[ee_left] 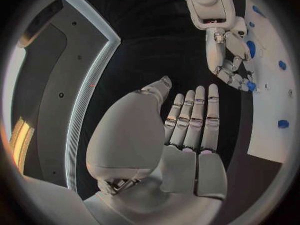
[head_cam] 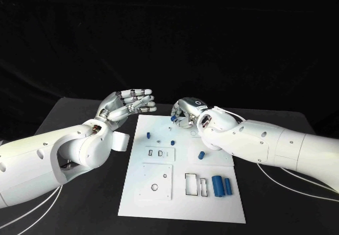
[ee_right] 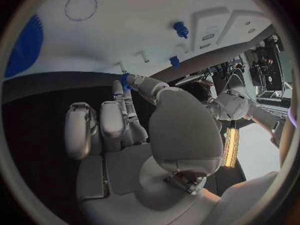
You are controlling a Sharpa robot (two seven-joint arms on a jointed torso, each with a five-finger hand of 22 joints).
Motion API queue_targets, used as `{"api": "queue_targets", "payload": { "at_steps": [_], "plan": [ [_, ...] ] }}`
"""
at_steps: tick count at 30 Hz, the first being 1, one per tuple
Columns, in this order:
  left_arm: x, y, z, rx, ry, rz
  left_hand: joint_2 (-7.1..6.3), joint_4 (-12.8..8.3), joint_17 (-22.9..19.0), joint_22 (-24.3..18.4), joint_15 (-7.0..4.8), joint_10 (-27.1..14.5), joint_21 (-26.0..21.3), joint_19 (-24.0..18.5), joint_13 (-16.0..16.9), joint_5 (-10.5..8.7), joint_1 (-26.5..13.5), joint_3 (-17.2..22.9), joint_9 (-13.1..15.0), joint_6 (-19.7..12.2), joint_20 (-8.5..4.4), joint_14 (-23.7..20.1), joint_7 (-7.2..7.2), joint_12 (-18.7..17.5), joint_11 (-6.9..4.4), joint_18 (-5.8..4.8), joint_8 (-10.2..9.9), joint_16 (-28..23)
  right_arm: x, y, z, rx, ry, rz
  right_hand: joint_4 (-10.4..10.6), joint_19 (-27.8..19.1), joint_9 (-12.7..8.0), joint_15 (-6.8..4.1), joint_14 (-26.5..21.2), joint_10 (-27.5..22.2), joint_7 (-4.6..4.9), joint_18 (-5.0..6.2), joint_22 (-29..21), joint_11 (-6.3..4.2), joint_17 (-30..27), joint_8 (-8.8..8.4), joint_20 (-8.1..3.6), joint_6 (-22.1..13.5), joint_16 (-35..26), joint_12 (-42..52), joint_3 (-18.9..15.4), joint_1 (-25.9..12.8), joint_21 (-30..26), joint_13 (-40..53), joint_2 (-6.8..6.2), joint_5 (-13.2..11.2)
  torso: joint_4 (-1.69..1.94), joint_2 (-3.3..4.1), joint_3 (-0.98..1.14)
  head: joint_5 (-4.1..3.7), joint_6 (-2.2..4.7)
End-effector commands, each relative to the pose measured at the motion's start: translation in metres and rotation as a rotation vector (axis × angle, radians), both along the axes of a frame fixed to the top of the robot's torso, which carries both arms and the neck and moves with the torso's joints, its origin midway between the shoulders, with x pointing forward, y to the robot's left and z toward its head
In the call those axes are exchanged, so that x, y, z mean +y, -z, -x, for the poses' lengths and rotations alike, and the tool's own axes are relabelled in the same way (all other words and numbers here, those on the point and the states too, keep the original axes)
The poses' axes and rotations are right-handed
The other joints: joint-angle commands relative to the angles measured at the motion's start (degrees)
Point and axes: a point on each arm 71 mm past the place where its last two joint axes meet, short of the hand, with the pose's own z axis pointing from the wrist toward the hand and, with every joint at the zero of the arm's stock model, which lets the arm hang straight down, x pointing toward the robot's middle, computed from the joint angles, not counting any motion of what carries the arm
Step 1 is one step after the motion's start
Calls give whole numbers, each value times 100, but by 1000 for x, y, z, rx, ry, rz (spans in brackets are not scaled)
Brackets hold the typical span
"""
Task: Assemble the parts on the task board
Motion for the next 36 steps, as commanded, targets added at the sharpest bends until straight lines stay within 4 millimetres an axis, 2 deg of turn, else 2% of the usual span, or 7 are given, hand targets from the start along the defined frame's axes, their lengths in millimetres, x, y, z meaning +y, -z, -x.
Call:
{"api": "queue_targets", "payload": {
  "at_steps": [1, 5, 11, 18, 26, 30, 36],
  "plan": [
    [-4, -2, 1, -6, 25, 14, -33, 0, 9, -9, 12, 25, 7, 20, -8, -3, 5, 47, 1, 32, 5, -23, 231, -21, 15, 27, -2, -38, 1, 3, -1, 22, 4, 25, -7, 22, -3, -17, -12, 25, -3, -52, -14, 15, -15, 9, -5, -54, 12, -5, -4, -48, 9, 4, -15, -26, 20, 7, -3, -6, -10],
    [-3, -3, 1, -6, 25, 13, -33, 0, 9, -9, 12, 25, 7, 20, -8, -3, 5, 47, 1, 32, 5, -23, 231, -21, 15, 27, -2, -38, 1, 5, -1, 29, 6, 35, -6, 22, -2, -17, -11, 24, -2, -52, -13, 16, -8, 9, -4, -56, 16, -5, -4, -50, 9, 5, -16, -26, -2, 12, 2, 22, -22],
    [-3, -4, 1, -8, 24, 13, -33, 0, 9, -9, 12, 25, 7, 20, -8, -3, 5, 47, 1, 32, 5, -23, 231, -21, 15, 27, -2, -38, 0, 6, -1, 37, 9, 49, -1, 26, 8, -13, -12, 21, 2, -54, -6, 19, -11, 9, -2, -69, 19, -7, -12, -64, 12, 6, -31, -32, -9, 7, -6, 26, -33],
    [-3, -4, 1, -9, 26, 13, -33, 0, 9, -9, 12, 25, 7, 20, -8, -3, 5, 47, 1, 32, 5, -23, 231, -21, 15, 27, -2, -38, 1, 7, -2, 41, 12, 54, 5, 11, 17, -11, -15, 16, 4, -49, -25, 22, -23, 9, 0, -80, 16, -9, -19, -78, 1, 8, -42, -40, 16, 10, -2, 15, -42],
    [-3, -4, 0, -10, 25, 13, -33, 0, 9, -9, 12, 25, 7, 20, -8, -3, 5, 47, 1, 32, 5, -23, 231, -21, 15, 27, -2, -38, 2, 8, -5, 36, 19, 49, 28, -2, 36, -5, -20, 2, 9, -45, -41, 29, -37, 9, 5, -106, 15, -13, -29, -113, -10, 10, -54, -56, 8, 14, -7, 29, -40],
    [-3, -5, 0, -10, 25, 12, -41, -15, 14, -14, 14, 25, 6, 19, -9, -3, -2, 63, 0, 30, 6, -26, 233, -30, 16, 27, -6, -42, 2, 8, -7, 36, 19, 46, 59, -32, 85, 9, -44, -46, 27, -36, -70, 43, -105, -10, 20, -204, -5, -18, -43, -153, -36, 17, -97, -251, 6, 11, -8, 31, -68],
    [-3, -4, 0, -9, 23, 12, -41, -15, 14, -14, 14, 25, 6, 19, -9, -3, -2, 63, 0, 30, 6, -26, 233, -30, 16, 27, -6, -42, 4, 9, -8, 43, 12, 49, 69, -40, 100, 15, -48, -49, 39, -34, -77, 50, -117, -26, 25, -249, -4, -13, -49, -168, -44, 23, -121, -312, 16, 9, -4, 45, -77]
  ]
}}
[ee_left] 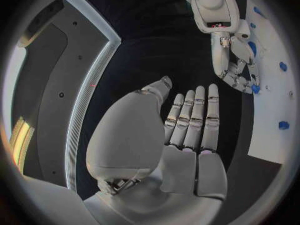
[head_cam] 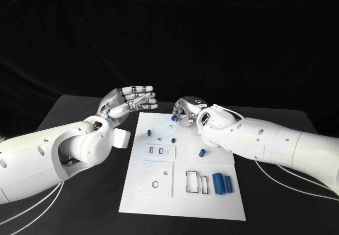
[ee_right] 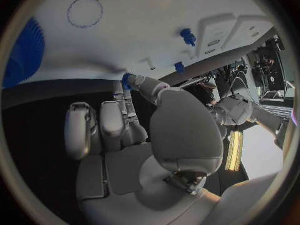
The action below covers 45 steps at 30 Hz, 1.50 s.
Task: Assemble the parts on the task board
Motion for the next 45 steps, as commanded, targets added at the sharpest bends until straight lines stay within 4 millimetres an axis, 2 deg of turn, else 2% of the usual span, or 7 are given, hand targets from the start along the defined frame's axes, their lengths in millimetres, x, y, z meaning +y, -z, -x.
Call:
{"api": "queue_targets", "payload": {
  "at_steps": [1, 11, 19, 26, 31, 36, 45],
  "plan": [
    [-2, -1, 0, -5, 17, 10, -41, 17, 5, -5, 14, 25, 6, 19, -8, -3, -2, 30, 0, 30, 6, -26, 233, -30, 16, 27, -6, -19, 2, 3, 0, 18, -14, 16, 44, -51, 12, 18, -50, -44, 18, -44, -24, 37, -28, -27, 27, -70, -7, -11, -25, -70, -44, 4, -34, -68, 2, -3, 4, 18, -5],
    [-1, -1, 0, -5, 14, 8, -41, 17, 5, -5, 14, 25, 6, 19, -8, -3, -2, 30, 0, 30, 6, -26, 233, -30, 16, 27, -6, -19, -2, 2, -1, 9, -11, 9, 119, -208, -55, 135, -123, -442, 167, 5, -216, 175, -226, -454, 136, -707, -64, -16, -159, -152, -193, -27, -313, -79, -25, -4, 5, 48, 8],
    [1, -1, -1, -5, 8, 6, -41, 17, 5, -5, 14, 25, 6, 19, -8, -3, -2, 30, 0, 30, 6, -26, 233, -30, 16, 27, -6, -19, -14, 0, 6, -4, -12, -17, 120, -189, -48, 136, -119, -440, 164, -1, -189, 173, -209, -451, 139, -687, -51, -2, -175, -143, -181, -23, -320, -64, -33, -8, 8, 46, 17],
    [6, -1, -2, -5, 0, 3, -45, 7, 10, -8, 15, 25, 6, 19, -8, -3, -11, 43, -1, 29, 6, -26, 235, -38, 18, 27, -8, -22, -57, -13, 17, 29, 69, -122, 143, -61, -13, 113, -48, -122, 181, -37, -15, 139, 6, -457, 129, -585, 119, 162, -220, -95, -91, 63, -345, 78, -89, -54, 10, 19, 34],
    [9, 0, -3, -7, -5, 2, -46, 5, 11, -9, 15, 26, 6, 19, -8, -3, -12, 45, -1, 29, 6, -26, 233, -38, 18, 27, -8, -22, -95, -19, 23, 136, 151, -205, 173, -59, 52, -62, 1, 651, 13, -34, -6, -76, 201, -442, -23, -808, 276, 857, -738, -70, -107, 581, -459, 257, -151, -96, 14, 5, 31],
    [11, 0, -4, -6, -10, 0, -45, 4, 11, -9, 15, 27, 6, 19, -8, -3, -12, 47, -1, 30, 6, -26, 232, -39, 17, 27, -8, -23, -121, -18, 25, 216, 185, -219, 483, 78, 549, -96, 131, -337, -7, -69, 172, -109, 822, 296, -76, -1482, 685, 3145, -2045, 277, -60, 2806, -179, 614, -183, -148, 20, 7, 22],
    [14, 0, -4, -5, -15, -3, -45, 2, 12, -9, 14, 28, 6, 20, -8, -2, -11, 50, -1, 31, 6, -25, 230, -39, 16, 27, -8, -23, -142, -12, 22, 298, 222, -187, 979, 234, 772, -49, 345, 315, 8, -117, 406, -80, 2176, 939, -39, -1777, 1322, 6230, -2372, 502, 36, 5822, -171, 986, -173, -150, 19, -34, 13]
  ]
}}
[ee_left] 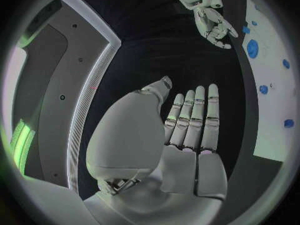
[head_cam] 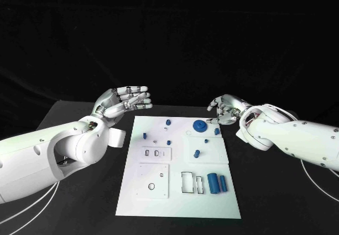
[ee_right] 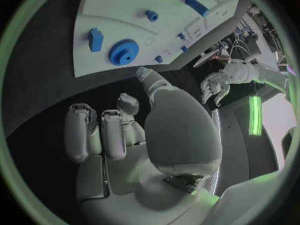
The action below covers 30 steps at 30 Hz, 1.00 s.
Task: Assemble the parts on the task board
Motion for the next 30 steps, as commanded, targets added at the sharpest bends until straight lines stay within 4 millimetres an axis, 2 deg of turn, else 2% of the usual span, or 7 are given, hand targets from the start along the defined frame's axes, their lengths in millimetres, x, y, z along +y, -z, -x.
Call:
{"api": "queue_targets", "payload": {
  "at_steps": [1, 6, 10, 15, 17, 20, 30],
  "plan": [
    [-2, -1, 0, -7, 19, 11, -45, -14, 8, -6, 14, 29, 6, 20, -8, -3, -11, 34, -1, 31, 6, -25, 230, -39, 16, 28, -8, -23, 0, 8, -1, 106, -10, 6, 128, 75, 17, 45, 317, 374, 8, -125, 305, 22, 385, 121, 9, -83, 164, 844, -68, 83, 53, 846, 4, -5, 14, -6, -7, -23, 2],
    [-2, -1, 0, -6, 22, 12, -43, -21, 10, -7, 13, 32, 7, 20, -8, -2, -10, 43, 0, 34, 6, -25, 225, -41, 13, 28, -7, -24, 5, 14, -5, 131, -15, 25, 332, 136, 21, 95, 414, 1044, 44, -142, 399, 65, 974, 326, 58, -131, 385, 1989, -206, 170, 97, 2053, 25, -113, 19, 9, -2, -19, 4],
    [-3, -1, 1, -6, 24, 13, -43, -21, 10, -7, 13, 32, 7, 20, -8, -2, -10, 43, 0, 34, 6, -25, 225, -41, 13, 28, -7, -24, 10, 20, -7, 154, -20, 38, 432, 125, 132, 111, 435, 1075, 54, -136, 390, 79, 1124, 610, 72, -314, 439, 2094, -285, 239, 77, 2159, 31, -149, 23, 4, -7, -5, -11],
    [-3, -2, 1, -6, 27, 14, -43, -21, 10, -7, 13, 32, 7, 20, -8, -2, -10, 43, 0, 34, 6, -25, 225, -41, 13, 28, -7, -24, 16, 25, -9, 175, -25, 49, 541, 141, 234, 133, 449, 1084, 84, -141, 417, 105, 1216, 849, 90, -632, 468, 2126, -349, 308, 82, 2191, 47, -139, 25, 15, -9, 9, -20],
    [-3, -2, 1, -6, 27, 14, -43, -28, 12, -8, 12, 36, 7, 21, -7, -2, -9, 50, 1, 37, 6, -25, 221, -42, 10, 29, -5, -25, 18, 26, -10, 178, -28, 52, 551, 140, 243, 136, 451, 1081, 87, -140, 416, 107, 1225, 873, 92, -660, 471, 2124, -356, 319, 81, 2189, 50, -137, 17, 15, -11, 6, -33],
    [-3, -2, 1, -6, 27, 14, -43, -28, 12, -8, 12, 36, 7, 21, -7, -2, -9, 50, 1, 37, 6, -25, 221, -42, 10, 29, -5, -25, 22, 27, -11, 174, -32, 62, 562, 146, 251, 138, 453, 1083, 89, -142, 424, 110, 1239, 896, 94, -684, 475, 2128, -360, 330, 85, 2194, 55, -135, 14, 6, -1, 27, -40],
    [-3, -2, 1, -5, 27, 14, -43, -28, 12, -8, 12, 36, 7, 21, -7, -2, -9, 50, 1, 37, 6, -25, 221, -42, 10, 29, -5, -25, 26, 27, -15, 121, -31, 108, 603, 175, 281, 146, 461, 1105, 95, -153, 467, 116, 1280, 986, 102, -753, 487, 2154, -350, 377, 111, 2224, 92, -134, 14, 9, 1, 24, -59]
  ]
}}
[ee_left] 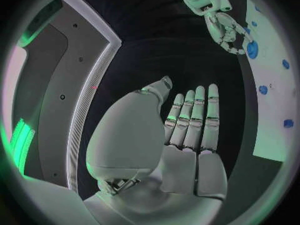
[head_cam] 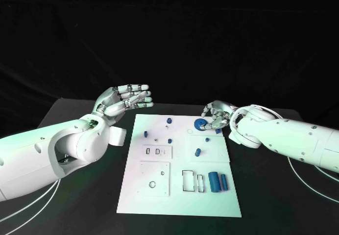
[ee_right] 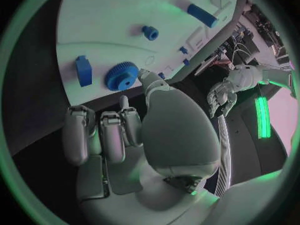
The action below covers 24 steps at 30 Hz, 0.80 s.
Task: Assemble the parts on the task board
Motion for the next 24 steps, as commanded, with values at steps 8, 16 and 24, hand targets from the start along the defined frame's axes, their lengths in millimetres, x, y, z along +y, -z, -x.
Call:
{"api": "queue_targets", "payload": {
  "at_steps": [8, 16, 24],
  "plan": [
    [-2, -1, 0, -5, 19, 10, -45, -11, 11, -11, 11, 38, 7, 21, -8, -3, -11, 35, 0, 38, 5, -25, 220, -21, 9, 28, -6, -26, 1, 3, -3, -29, -16, 67, 65, 83, 27, 50, 480, 56, 3, -79, 533, 4, 902, 110, 6, -37, 50, 57, 66, 87, 67, 529, 38, -4, 2, 3, 7, 44, -16],
    [-2, -1, 0, -5, 18, 10, -47, -12, 12, -11, 11, 38, 7, 22, -8, -3, -15, 37, 0, 38, 5, -25, 221, -23, 9, 28, -6, -27, 2, 8, -3, -15, -18, 85, 76, 119, 31, 49, 486, 78, 2, -92, 582, 3, 929, 133, 6, -36, 58, 78, 86, 91, 102, 555, 51, -7, 5, 1, 4, 64, -24],
    [-2, -1, 0, -6, 15, 10, -49, -16, 13, -12, 11, 37, 8, 22, -9, -3, -17, 41, -1, 36, 5, -25, 222, -26, 10, 28, -8, -27, 4, 12, -3, -2, -28, 98, 86, 132, 35, 48, 489, 94, -1, -96, 600, -1, 943, 165, 5, -26, 62, 92, 120, 104, 115, 571, 66, -8, 0, 2, 0, 84, -39]
  ]
}}
